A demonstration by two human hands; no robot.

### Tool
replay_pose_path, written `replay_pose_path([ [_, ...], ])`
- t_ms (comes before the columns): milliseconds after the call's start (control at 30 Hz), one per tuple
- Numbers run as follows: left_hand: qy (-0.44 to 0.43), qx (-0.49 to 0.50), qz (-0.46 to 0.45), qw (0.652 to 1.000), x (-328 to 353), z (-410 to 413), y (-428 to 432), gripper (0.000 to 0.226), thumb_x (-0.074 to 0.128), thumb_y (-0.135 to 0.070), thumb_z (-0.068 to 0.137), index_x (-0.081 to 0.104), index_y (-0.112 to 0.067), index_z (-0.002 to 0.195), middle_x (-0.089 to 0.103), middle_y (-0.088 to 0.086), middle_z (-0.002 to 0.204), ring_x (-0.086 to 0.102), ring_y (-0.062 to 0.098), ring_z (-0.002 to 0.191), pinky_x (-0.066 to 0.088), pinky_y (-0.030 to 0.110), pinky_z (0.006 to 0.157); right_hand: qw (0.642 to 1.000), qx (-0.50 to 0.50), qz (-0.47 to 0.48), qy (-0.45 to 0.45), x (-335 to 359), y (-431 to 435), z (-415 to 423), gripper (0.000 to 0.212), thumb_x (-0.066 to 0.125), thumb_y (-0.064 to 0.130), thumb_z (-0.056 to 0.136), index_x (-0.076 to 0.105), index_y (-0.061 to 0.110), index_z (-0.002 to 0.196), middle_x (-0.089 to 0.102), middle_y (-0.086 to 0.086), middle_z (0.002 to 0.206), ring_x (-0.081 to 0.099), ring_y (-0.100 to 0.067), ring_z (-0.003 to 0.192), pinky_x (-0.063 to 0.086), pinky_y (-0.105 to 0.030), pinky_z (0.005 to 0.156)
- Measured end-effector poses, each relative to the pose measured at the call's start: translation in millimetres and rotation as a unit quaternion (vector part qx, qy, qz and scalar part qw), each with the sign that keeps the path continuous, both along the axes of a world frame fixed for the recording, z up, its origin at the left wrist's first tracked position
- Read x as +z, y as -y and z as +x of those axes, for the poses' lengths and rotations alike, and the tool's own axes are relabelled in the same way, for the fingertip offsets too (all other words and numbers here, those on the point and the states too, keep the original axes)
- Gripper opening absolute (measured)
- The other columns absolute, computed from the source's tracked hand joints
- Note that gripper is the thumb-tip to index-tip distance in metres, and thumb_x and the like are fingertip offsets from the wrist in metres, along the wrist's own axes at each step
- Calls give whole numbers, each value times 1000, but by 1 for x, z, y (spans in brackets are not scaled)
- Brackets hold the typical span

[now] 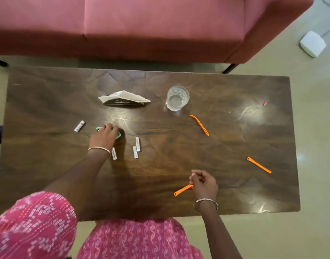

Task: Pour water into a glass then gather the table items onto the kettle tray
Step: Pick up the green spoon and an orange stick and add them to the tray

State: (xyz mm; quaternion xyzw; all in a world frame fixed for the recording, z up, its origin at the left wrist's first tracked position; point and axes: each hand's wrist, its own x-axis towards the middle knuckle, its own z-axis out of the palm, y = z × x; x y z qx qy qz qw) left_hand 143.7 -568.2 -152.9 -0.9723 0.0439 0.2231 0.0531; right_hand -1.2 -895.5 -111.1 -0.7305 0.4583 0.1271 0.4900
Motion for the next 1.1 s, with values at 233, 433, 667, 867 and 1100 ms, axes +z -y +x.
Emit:
replay_pose_path([
  [233,108,115,-27,987,13,-15,34,50,76,-37,74,47,-11,105,67,15,93,64,36,78,39,44,81,996,-41,-49,-59,-17,12,-13,17,63,7,84,74,20,84,73,-3,70,71,-25,69,60,-41,71],
  [433,78,224,-100,966,25,-70,71,54,65,-60,77,50,-17,106,70,10,82,67,31,78,35,43,90,954,231,-156,-108,-11,8,-28,30,57,-1,85,71,19,102,66,-5,101,62,-25,97,50,-33,78],
  [667,24,258,-243,935,24,-129,86,52,70,-56,76,50,-15,101,68,8,81,65,35,74,44,35,60,782,554,-266,-103,-32,3,-39,42,75,-1,73,67,22,107,60,-5,114,57,-29,104,51,-40,74],
  [867,23,273,-279,921,16,-140,77,47,71,-57,73,52,-22,98,68,-1,82,66,27,76,45,32,60,716,622,-302,-96,-44,14,-31,20,75,15,77,66,23,93,62,-2,103,56,-29,103,43,-41,77],
  [1100,-28,277,-325,904,24,-159,66,34,69,-20,84,60,-21,117,72,2,88,70,23,83,53,37,75,859,441,-220,-138,-35,11,-30,10,67,30,87,61,25,94,69,5,95,62,-23,100,41,-34,79],
])
